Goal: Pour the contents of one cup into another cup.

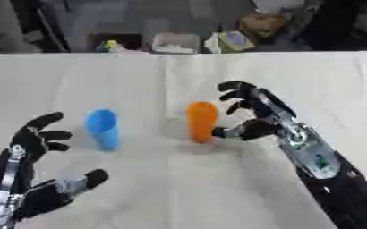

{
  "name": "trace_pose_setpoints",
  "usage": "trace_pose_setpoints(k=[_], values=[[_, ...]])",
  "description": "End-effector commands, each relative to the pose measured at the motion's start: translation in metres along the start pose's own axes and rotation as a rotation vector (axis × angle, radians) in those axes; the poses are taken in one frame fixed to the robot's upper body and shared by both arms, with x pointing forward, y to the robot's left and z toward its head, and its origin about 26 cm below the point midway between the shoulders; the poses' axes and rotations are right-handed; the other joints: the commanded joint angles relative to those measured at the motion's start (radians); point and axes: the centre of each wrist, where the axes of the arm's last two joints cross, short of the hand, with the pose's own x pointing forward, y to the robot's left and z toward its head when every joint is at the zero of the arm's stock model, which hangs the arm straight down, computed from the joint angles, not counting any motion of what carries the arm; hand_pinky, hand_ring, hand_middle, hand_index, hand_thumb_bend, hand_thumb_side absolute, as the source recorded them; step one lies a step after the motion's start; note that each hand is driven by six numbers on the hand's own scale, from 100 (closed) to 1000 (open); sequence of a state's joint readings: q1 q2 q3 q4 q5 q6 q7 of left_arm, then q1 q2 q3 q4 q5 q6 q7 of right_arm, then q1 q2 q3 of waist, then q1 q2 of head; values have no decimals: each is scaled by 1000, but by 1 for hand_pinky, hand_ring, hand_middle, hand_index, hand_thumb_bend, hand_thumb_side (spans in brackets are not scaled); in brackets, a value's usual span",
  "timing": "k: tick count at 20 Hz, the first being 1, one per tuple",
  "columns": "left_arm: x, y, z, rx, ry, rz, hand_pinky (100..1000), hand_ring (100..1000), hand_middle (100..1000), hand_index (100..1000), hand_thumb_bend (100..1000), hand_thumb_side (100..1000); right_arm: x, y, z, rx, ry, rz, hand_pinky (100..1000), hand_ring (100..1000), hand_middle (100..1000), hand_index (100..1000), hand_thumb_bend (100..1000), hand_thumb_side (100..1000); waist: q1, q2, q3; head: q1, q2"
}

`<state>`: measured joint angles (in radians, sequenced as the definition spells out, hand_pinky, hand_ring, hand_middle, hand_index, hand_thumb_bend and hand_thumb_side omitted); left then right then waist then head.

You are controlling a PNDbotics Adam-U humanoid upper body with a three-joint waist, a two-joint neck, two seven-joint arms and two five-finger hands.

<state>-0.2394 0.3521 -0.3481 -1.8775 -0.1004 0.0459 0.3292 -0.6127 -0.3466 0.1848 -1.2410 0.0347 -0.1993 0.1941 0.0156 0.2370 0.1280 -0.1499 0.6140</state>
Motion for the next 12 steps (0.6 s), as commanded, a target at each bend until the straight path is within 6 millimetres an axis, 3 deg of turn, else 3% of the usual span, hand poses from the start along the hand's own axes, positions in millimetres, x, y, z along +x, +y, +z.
trace_pose_setpoints(k=[1,12], values=[[9,2,-4,-2,-35,8,622,687,802,845,1000,367,1,-3,-7,10,-4,21,575,776,851,803,722,125,1,-12,4,-6,-11],[5,7,-5,35,-22,3,619,679,799,845,1000,359,-2,-5,-7,-7,-10,32,576,780,852,802,726,129,1,-12,2,-3,-12]])
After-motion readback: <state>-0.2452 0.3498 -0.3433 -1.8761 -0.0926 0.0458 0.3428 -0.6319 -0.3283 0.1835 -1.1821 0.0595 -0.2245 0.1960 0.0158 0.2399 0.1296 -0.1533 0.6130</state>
